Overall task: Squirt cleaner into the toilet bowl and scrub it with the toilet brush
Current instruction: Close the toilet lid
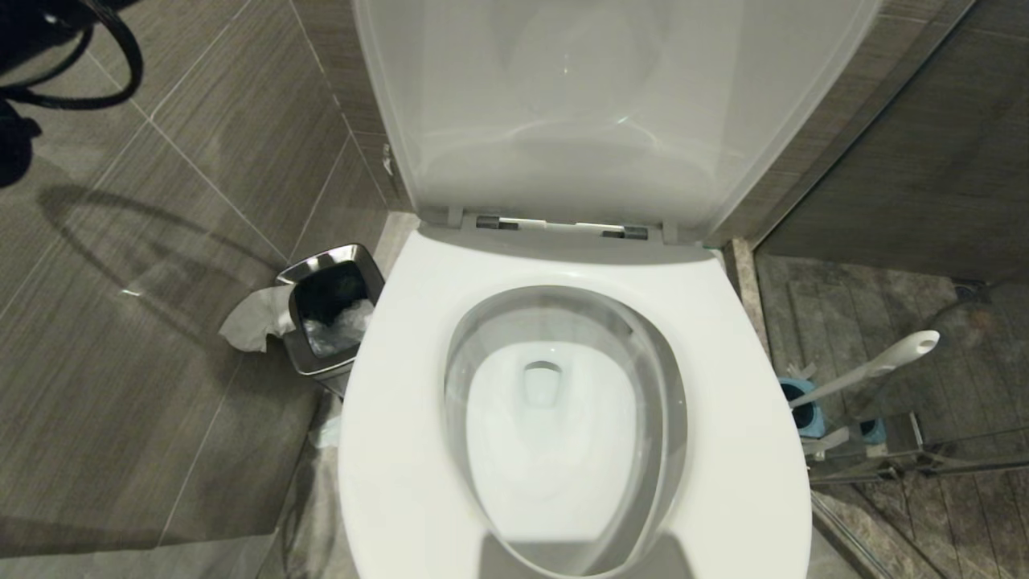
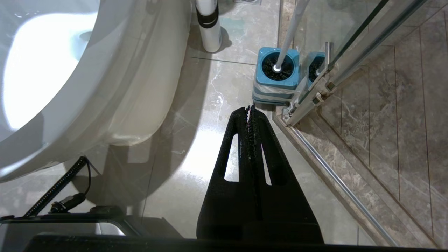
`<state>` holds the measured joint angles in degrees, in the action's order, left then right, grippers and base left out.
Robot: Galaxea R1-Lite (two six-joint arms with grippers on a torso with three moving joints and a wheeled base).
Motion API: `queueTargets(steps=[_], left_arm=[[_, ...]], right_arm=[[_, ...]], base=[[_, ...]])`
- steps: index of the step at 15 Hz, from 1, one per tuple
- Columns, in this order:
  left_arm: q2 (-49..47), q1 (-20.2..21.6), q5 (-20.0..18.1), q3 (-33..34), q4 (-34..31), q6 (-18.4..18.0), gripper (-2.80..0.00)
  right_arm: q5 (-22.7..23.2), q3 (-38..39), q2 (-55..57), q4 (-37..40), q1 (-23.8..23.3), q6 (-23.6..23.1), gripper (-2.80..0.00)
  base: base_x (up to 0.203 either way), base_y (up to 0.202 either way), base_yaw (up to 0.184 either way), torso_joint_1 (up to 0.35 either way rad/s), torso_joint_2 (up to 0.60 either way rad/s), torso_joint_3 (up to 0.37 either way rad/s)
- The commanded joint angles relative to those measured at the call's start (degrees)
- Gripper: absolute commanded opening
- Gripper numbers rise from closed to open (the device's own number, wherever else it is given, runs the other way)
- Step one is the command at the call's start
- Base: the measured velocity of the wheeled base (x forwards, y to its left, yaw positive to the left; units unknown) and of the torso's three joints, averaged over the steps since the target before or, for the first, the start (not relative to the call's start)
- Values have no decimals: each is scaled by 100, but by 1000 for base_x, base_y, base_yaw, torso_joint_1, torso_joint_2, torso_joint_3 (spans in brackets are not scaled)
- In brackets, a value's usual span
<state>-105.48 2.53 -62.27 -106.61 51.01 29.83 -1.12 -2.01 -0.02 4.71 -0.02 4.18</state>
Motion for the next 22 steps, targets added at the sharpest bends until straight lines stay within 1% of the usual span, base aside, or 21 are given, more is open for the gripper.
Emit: queueTargets(steps=[1,3,4,5,6,8,11,12,13,14,16,17,18,19,20,21,22], left_arm=[[667,53,-22,-454,-717,168,-280],[1347,51,-38,-491,-1460,477,-280],[1636,49,-67,-499,-1862,576,-280],[1842,48,-123,-492,-2102,623,-280],[1961,53,-366,-467,-2177,615,-280],[2179,123,-887,-457,-2199,481,-280],[2330,133,-1451,-447,-2201,474,-280],[2352,134,-1481,-440,-2227,558,-280],[2421,138,-1469,-423,-2333,790,-280],[2552,138,-1445,-411,-2468,1196,-280],[2749,131,-1341,-453,-2610,2345,-280],[2854,138,-1277,-478,-2435,2721,-280],[2906,174,-1275,-483,-2284,2769,-280],[2996,344,-1298,-468,-2249,2776,-280],[3173,507,-1318,-456,-2299,2878,-280],[3315,665,-1328,-466,-2469,3123,-280],[3413,914,-1326,-476,-2621,3405,-280]], right_arm=[[-2,-1,2,4,-5,4,-280],[-2,-1,2,4,-2,4,-280],[-2,-1,2,4,2,4,-280],[-2,-1,2,4,-3,4,-280],[-2,-1,2,4,-6,4,-280],[-2,-1,2,4,1,4,-280],[-2,-1,2,4,2,4,-280],[-2,5,2,4,-1,4,-280],[-2,-1,2,4,2,4,-280],[-2,-1,2,4,2,4,-280],[-2,0,2,4,2,4,-280],[-2,-1,2,4,0,4,-280],[-2,7,2,4,2,4,-280],[-2,-1,2,4,2,4,-280],[-2,3,2,4,-2,4,-280],[-2,0,2,4,2,4,-280],[-2,-1,2,4,-4,4,-280]], base=[[0,0,0,0,0,0],[0,0,0,0,0,0],[0,0,0,0,0,0],[0,0,0,0,0,0],[0,0,0,0,0,0],[0,0,0,0,0,0],[0,0,0,0,0,0],[0,0,0,0,0,0],[0,0,0,0,0,0],[0,0,0,0,0,0],[0,0,0,0,0,0],[0,0,0,0,0,0],[0,0,0,0,0,0],[0,0,0,0,0,0],[0,0,0,0,0,0],[0,0,0,0,0,0],[0,0,0,0,0,0]])
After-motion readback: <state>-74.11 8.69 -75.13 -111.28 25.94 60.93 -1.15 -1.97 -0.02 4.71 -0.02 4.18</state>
